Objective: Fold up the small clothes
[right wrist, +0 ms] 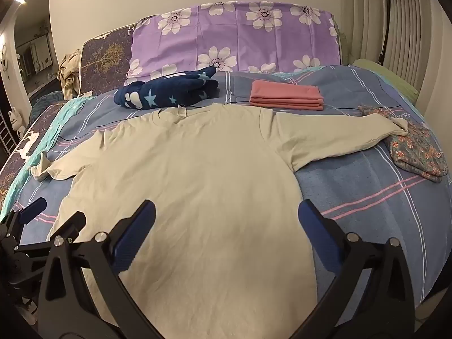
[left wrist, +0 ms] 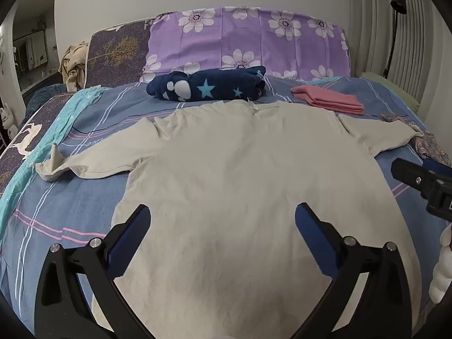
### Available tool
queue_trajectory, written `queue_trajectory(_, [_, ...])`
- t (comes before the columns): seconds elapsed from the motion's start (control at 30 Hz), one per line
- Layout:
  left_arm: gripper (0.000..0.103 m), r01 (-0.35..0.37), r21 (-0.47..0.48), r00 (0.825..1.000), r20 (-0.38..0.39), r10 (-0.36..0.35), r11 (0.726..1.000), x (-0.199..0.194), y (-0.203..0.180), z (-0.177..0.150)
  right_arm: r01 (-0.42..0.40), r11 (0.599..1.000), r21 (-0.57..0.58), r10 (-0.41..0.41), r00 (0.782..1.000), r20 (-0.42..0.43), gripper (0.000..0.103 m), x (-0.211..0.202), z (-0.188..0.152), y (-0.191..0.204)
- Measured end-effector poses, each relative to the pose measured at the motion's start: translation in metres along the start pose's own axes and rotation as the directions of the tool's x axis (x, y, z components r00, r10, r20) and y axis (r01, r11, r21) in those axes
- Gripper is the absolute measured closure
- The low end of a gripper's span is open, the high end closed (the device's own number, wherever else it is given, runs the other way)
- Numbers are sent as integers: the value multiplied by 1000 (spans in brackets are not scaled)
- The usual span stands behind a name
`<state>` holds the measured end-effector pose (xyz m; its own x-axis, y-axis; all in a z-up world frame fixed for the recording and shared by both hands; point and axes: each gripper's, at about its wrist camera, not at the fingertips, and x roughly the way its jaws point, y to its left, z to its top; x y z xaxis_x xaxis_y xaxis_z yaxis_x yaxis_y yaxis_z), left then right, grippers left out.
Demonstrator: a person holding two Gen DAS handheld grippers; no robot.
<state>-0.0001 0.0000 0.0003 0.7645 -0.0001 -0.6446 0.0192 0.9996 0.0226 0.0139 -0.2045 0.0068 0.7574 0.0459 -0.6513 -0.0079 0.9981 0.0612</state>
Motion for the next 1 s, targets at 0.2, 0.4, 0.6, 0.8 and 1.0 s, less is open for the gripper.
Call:
queue_trajectory(0.2, [1, -3, -2, 1000, -9, 3, 1000, 5, -1, -3, 4, 1000, 6, -4, 1000, 1, 2, 1, -6, -1])
queue_trajectory(0.4, [1, 6, 5, 1000, 7, -6, 1000, 1, -3, -3, 4, 1000, 2, -4, 1000, -16, 2, 3, -2, -5])
queue_trajectory(0.6, [1, 22, -15, 1000, -16, -22, 1000, 2, -2, -4, 32, 999, 5, -32, 999, 29, 2, 4, -8, -2])
queue_trajectory(0.8, [1, 6, -42, 1000, -5, -7, 999, 2, 6, -8, 36, 999, 6, -36, 999, 38, 2, 4, -10, -3])
queue_trajectory(1.0, [1, 9, -59, 1000, 12, -8, 998, 0, 9, -9, 36, 999, 4, -36, 999, 35, 2, 3, -13, -2])
